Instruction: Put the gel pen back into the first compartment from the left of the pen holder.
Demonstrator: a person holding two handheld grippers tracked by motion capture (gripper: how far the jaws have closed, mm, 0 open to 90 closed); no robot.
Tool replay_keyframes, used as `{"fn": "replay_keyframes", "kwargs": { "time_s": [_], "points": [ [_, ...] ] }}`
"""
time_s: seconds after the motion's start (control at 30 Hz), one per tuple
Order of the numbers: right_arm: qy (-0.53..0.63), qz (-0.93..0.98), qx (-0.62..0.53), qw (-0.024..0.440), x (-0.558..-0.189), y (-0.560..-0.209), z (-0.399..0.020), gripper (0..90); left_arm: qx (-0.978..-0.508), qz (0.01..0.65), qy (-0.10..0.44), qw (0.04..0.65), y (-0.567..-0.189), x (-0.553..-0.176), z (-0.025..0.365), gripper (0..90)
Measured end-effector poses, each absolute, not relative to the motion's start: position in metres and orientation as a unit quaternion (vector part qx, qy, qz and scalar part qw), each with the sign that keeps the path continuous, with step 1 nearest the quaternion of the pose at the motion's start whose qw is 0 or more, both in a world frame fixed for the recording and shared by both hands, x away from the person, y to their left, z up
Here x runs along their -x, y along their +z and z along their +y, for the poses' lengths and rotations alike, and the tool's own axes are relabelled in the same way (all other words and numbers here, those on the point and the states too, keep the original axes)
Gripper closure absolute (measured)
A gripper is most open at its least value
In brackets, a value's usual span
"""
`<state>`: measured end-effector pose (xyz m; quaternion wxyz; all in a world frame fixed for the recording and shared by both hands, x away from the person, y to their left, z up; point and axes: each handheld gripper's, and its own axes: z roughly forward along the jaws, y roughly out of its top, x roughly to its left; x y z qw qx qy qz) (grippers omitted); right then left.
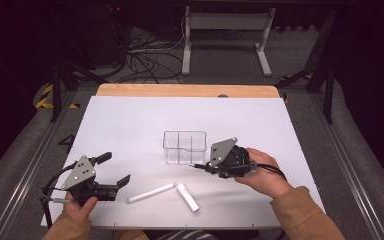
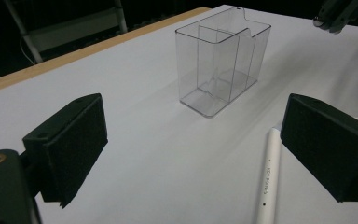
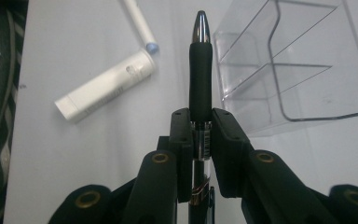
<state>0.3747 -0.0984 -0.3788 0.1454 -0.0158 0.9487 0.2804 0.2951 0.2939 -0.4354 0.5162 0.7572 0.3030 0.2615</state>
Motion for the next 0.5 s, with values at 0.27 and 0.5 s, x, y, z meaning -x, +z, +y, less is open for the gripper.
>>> {"fn": "replay_keyframes", "kwargs": {
  "time_s": [0.27,0.5],
  "points": [
    [0.334,0.929,-0.005,0.157,-0.372,-0.366,-0.104,79.5,-0.757,0.303,0.261,0.517,-0.435,-0.295,0.294,7.9],
    [0.393,0.903,-0.029,0.173,-0.370,-0.359,-0.107,79.4,-0.757,0.304,0.259,0.517,-0.436,-0.295,0.293,7.9]
  ]
}}
